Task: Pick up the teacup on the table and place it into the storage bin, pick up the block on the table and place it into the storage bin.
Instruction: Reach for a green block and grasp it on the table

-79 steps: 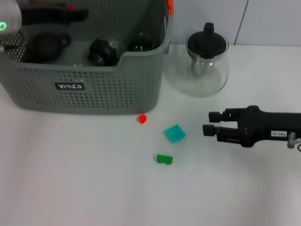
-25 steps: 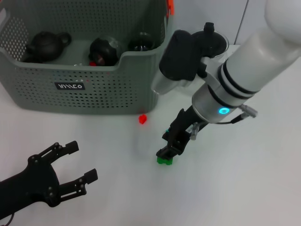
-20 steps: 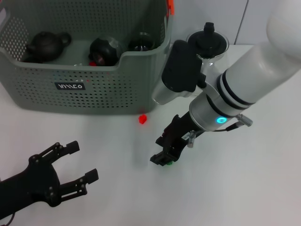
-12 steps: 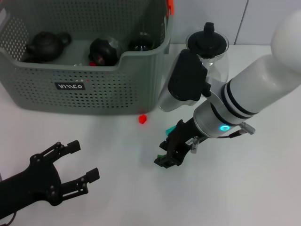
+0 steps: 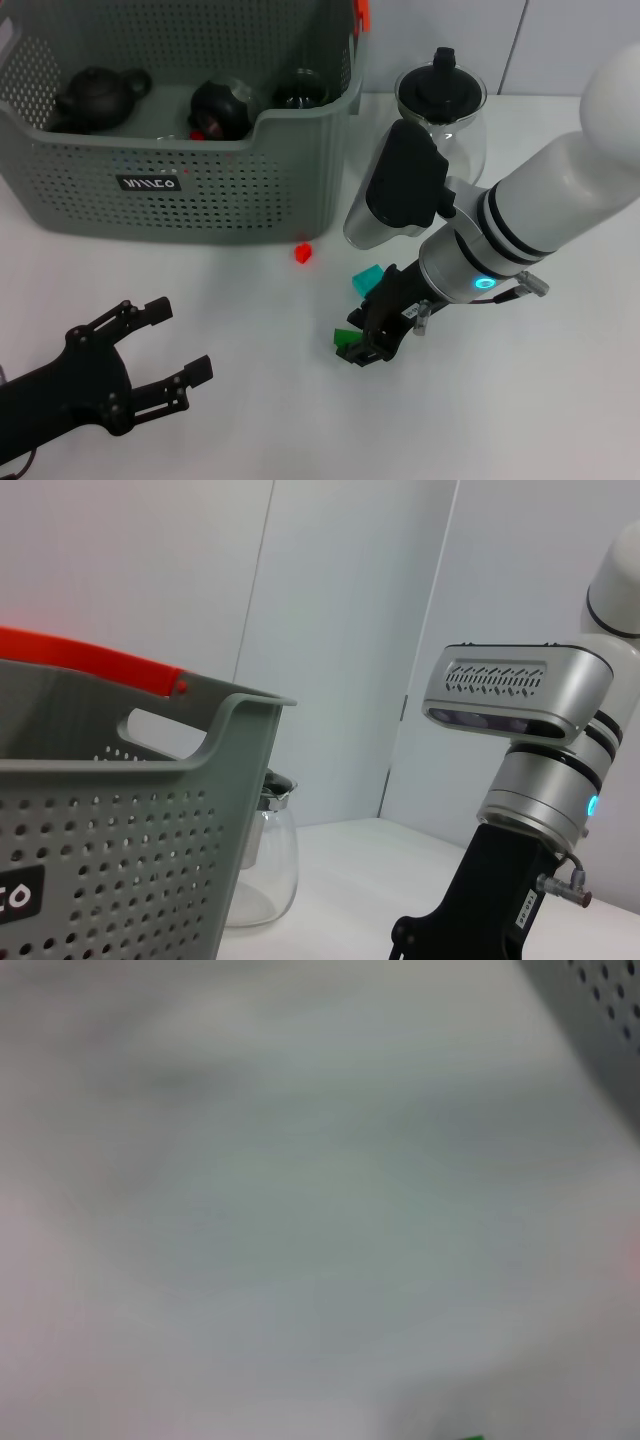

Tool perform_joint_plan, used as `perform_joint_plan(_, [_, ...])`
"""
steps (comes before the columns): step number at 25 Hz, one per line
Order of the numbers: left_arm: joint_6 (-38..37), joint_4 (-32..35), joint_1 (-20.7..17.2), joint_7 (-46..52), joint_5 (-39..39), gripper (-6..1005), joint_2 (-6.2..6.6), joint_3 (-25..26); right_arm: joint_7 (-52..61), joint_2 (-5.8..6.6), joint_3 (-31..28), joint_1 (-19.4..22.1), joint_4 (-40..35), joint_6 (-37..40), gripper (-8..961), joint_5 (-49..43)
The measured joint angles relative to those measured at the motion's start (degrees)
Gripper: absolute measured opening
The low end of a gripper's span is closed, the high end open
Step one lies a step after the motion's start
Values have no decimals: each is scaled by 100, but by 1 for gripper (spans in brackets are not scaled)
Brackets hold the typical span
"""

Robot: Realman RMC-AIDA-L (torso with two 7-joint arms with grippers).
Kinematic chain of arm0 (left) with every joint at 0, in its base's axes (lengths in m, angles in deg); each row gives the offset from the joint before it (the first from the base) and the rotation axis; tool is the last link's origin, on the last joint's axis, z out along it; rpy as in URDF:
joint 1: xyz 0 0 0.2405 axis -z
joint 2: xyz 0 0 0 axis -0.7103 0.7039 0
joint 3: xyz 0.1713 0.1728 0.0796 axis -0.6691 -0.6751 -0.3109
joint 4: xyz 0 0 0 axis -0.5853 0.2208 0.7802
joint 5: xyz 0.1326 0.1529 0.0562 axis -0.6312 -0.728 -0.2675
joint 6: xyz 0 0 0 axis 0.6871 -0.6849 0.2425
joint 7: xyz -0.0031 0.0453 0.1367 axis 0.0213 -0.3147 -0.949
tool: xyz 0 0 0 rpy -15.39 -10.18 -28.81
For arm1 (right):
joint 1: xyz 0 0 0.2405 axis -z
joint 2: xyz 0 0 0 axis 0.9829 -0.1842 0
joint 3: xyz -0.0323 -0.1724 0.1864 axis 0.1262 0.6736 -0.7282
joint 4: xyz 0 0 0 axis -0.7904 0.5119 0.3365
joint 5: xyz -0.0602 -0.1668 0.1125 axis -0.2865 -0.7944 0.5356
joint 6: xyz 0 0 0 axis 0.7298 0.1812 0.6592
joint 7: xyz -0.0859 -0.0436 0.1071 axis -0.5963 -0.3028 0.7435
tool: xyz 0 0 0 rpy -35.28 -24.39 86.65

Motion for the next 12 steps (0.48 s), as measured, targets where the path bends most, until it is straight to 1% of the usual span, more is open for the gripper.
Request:
perform_joint_plan(7, [8, 0, -4, 0, 0, 918, 0, 0, 0, -3, 85, -1, 85, -19, 467, 5])
perform_joint_plan(12, [8, 0, -3, 0, 0, 918, 0, 0, 40, -2, 121, -3, 73, -15, 402, 12])
